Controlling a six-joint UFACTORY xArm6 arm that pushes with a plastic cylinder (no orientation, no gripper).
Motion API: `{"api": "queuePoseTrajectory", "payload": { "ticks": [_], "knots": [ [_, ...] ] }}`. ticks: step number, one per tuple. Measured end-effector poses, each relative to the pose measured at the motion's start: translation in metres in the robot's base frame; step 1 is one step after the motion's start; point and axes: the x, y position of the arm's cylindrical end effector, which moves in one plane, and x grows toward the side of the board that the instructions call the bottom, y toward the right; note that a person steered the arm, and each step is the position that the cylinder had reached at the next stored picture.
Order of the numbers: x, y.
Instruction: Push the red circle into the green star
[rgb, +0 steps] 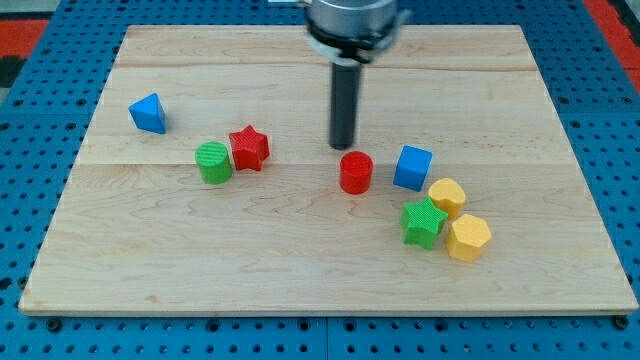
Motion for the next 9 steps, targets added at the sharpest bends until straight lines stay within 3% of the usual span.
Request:
{"api": "queuePoseTrajectory", "payload": {
  "ticks": [1,2,3,4,5,6,7,8,9],
  "knots": [
    [0.003,-0.006],
    [0.033,0.039],
    [0.051,0.039],
    [0.033,0.000],
    [0.068,0.055],
    [0.059,0.052],
    [0.018,0.032],
    [0.019,0.094],
    [0.062,0.068]
  ]
}}
